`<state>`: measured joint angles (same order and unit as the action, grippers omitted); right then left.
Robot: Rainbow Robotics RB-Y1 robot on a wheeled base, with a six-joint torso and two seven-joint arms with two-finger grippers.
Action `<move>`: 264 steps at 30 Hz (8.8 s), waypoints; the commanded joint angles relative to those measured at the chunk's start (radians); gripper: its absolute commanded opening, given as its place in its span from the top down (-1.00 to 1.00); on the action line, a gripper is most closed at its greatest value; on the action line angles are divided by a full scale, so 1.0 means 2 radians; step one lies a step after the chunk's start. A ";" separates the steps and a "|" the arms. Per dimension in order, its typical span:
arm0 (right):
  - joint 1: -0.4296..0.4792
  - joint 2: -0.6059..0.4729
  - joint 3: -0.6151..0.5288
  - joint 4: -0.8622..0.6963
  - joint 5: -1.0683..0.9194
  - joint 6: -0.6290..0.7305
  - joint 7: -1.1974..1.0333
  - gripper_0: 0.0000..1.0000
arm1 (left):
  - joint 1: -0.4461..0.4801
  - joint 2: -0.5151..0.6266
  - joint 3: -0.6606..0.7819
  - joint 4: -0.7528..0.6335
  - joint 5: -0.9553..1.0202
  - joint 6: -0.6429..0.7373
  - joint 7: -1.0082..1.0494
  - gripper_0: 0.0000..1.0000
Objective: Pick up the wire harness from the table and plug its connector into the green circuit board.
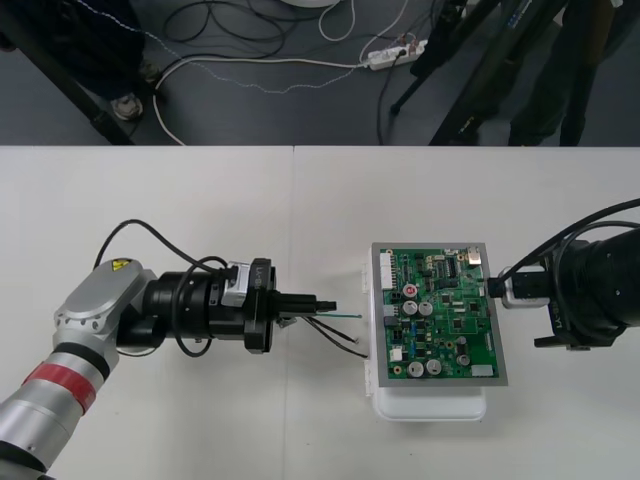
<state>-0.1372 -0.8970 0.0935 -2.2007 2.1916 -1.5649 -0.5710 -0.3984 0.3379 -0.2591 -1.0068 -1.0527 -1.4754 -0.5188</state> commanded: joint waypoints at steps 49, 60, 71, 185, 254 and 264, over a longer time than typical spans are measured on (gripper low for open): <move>-0.050 0.090 0.095 0.033 0.105 -0.003 -0.014 -1.00 | -0.037 -0.042 -0.078 -0.004 0.024 0.068 -0.031 1.00; -0.050 0.083 0.095 0.032 0.095 -0.003 -0.002 -1.00 | -0.037 -0.042 -0.084 -0.004 0.023 0.068 -0.033 1.00; -0.050 0.082 0.095 0.032 0.094 -0.003 -0.002 -1.00 | -0.037 -0.042 -0.086 -0.005 0.023 0.067 -0.055 1.00; -0.036 -0.009 -0.108 0.121 -0.152 -0.003 0.164 -1.00 | 0.019 0.133 0.021 -0.230 -0.017 0.077 0.121 -0.71; 0.006 0.088 -0.225 -0.066 -0.476 -0.003 -0.052 -1.00 | 0.006 0.321 0.159 -0.481 -0.004 0.131 0.430 -0.71; 0.006 0.089 -0.225 -0.063 -0.475 -0.003 -0.051 -1.00 | 0.006 0.321 0.159 -0.481 -0.004 0.131 0.430 -0.71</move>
<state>-0.1388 -0.7319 -0.3268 -2.3081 1.2357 -1.5718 -0.6793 -0.3715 0.9373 0.0286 -1.9414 -1.0780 -1.2588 0.2922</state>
